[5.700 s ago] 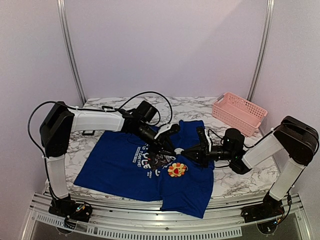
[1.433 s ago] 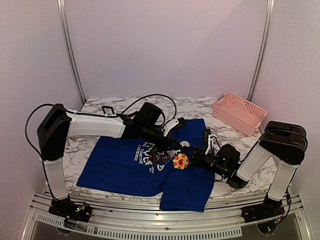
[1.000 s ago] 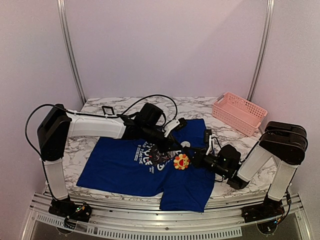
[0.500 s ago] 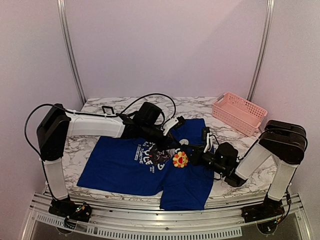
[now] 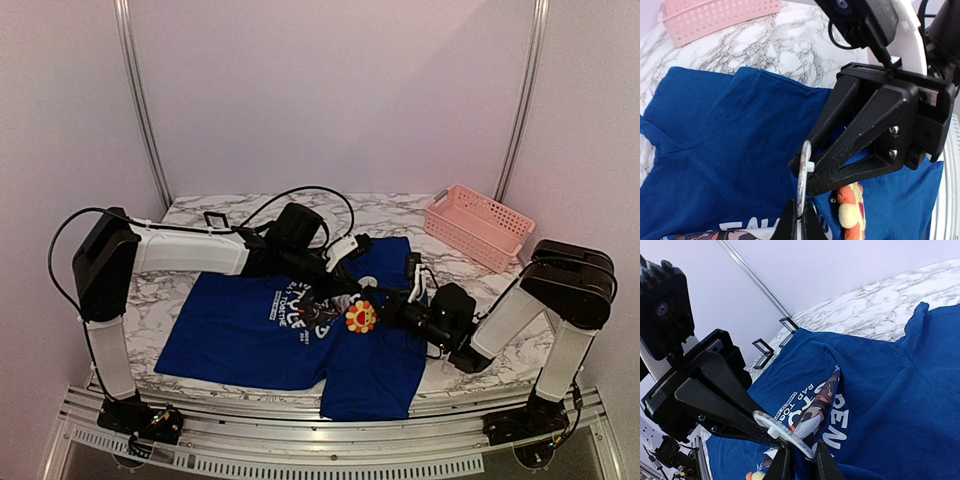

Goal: Pin the brooch onto the clothing
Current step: Pin the brooch onto the flattened clothing.

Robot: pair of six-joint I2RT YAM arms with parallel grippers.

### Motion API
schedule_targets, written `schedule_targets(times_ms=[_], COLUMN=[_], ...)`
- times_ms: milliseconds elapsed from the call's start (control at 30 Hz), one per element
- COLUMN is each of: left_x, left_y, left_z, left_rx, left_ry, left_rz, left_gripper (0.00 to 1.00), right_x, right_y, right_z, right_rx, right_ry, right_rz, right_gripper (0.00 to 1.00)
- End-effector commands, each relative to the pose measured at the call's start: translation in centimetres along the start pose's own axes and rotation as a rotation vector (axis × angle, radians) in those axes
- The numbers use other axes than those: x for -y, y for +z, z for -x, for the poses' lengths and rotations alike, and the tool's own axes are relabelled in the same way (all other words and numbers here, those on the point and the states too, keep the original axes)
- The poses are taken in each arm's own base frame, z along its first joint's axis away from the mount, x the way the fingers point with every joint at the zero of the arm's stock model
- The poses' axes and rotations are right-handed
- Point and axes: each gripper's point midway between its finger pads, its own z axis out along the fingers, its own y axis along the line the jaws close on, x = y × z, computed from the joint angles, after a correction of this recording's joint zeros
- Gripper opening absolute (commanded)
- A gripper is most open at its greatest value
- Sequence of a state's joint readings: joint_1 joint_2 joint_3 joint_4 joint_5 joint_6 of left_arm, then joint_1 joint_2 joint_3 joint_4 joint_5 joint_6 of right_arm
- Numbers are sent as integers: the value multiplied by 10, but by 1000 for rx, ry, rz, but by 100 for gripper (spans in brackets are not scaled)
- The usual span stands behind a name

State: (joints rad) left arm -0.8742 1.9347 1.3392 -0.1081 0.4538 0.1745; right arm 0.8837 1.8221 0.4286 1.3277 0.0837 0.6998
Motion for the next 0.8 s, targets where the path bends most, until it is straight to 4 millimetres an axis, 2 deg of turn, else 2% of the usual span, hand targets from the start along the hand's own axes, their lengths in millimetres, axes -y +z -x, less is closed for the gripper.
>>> schedule_targets(times_ms=[0,267,467,633,767], left_x=[29,26,21,13,8], left_y=[-5,-6,-5,-5,-6], left_z=[-13,-14,-16,-19,-21], left_rx=[-48,-55,-62,-69,-73], left_ry=[59,-8,-31,-31,62], left_rz=[-84,-57,-37,-8,16], left_gripper=[0,0,0,0,0], right_x=[10,21,17,-6,-29], right_y=[0,-14,-19,-21,-40], right_z=[44,50,52,46,34], right_rx=[162,208,209,162,105], right_ry=[49,106,99,36,-38], right_rz=[-70,-106,-82,40,192], right_gripper=[12,10,11,19,28])
